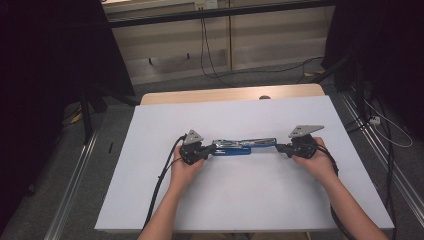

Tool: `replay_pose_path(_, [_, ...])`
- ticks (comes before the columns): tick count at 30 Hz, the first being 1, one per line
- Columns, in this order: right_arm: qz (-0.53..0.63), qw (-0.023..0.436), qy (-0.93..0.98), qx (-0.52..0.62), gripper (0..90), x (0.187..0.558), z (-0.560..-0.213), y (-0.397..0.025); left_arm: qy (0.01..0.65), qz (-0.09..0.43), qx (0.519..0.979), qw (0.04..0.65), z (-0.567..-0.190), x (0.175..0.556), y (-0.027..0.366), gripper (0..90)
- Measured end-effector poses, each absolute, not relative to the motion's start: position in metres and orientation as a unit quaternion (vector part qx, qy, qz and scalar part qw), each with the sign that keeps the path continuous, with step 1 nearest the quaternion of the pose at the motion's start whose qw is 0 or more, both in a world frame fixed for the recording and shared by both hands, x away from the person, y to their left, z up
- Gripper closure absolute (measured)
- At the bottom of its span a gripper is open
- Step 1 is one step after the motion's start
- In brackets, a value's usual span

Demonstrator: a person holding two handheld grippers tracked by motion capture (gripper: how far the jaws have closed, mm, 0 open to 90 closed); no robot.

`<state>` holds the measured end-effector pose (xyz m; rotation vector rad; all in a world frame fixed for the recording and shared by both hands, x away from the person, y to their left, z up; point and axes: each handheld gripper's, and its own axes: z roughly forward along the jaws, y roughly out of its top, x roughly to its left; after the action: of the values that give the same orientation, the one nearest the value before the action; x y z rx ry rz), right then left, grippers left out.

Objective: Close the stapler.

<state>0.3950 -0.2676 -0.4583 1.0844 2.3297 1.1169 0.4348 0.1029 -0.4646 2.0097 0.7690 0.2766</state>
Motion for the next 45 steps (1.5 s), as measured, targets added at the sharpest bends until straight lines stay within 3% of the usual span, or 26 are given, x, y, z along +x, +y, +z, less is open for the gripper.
replay_pose_path(26, [0.444, 0.157, 0.800, 0.371, 89.9, 0.394, -0.455, -0.264, 0.306, 0.113, 0.824, 0.464, -0.463, 0.434, 0.105, 89.5])
replay_pose_path(30, [0.454, 0.151, 0.794, 0.375, 87.6, 0.390, -0.456, -0.267, 0.312, 0.094, 0.818, 0.474, -0.462, 0.433, 0.106, 87.1])
replay_pose_path(34, [0.461, 0.152, 0.788, 0.379, 81.8, 0.386, -0.455, -0.269, 0.322, 0.086, 0.813, 0.477, -0.457, 0.430, 0.109, 76.0])
replay_pose_path(39, [0.471, 0.150, 0.778, 0.387, 66.2, 0.380, -0.453, -0.269, 0.327, 0.082, 0.810, 0.480, -0.450, 0.426, 0.116, 49.2])
replay_pose_path(45, [0.480, 0.149, 0.770, 0.393, 52.3, 0.376, -0.450, -0.265, 0.322, 0.085, 0.808, 0.486, -0.442, 0.418, 0.125, 35.2])
